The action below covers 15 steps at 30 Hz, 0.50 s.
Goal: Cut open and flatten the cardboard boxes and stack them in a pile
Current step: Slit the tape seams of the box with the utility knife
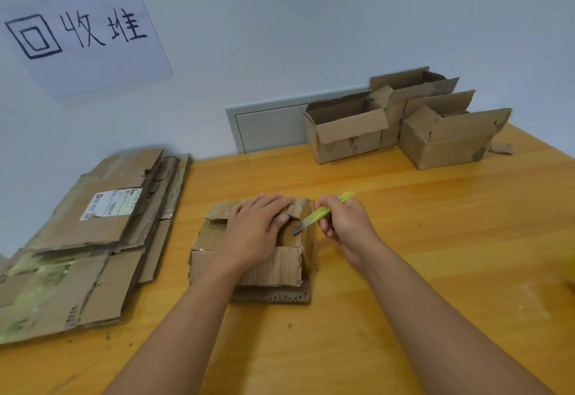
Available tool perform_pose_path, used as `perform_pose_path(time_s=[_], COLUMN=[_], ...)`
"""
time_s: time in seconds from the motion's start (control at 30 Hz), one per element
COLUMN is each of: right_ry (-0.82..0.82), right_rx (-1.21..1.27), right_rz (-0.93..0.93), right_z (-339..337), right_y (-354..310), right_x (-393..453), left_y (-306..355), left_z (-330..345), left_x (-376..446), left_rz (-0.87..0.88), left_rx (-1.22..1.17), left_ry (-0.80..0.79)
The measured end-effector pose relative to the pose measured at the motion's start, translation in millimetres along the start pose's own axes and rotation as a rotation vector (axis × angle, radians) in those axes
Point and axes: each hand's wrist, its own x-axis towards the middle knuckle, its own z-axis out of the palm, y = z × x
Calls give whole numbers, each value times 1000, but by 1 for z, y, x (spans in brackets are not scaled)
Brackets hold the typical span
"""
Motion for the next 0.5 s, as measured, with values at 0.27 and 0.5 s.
perform_pose_path(time_s=[0.27,0.5], right_ry=[169,200], right_rx=[95,214], right_rz=[10,16], right_z=[2,-1], right_y=[-1,7], right_x=[13,17], left_y=[0,1], left_z=[0,0], left_x=[1,0], left_rz=[3,8], left_rx=[16,11], left_ry=[22,51])
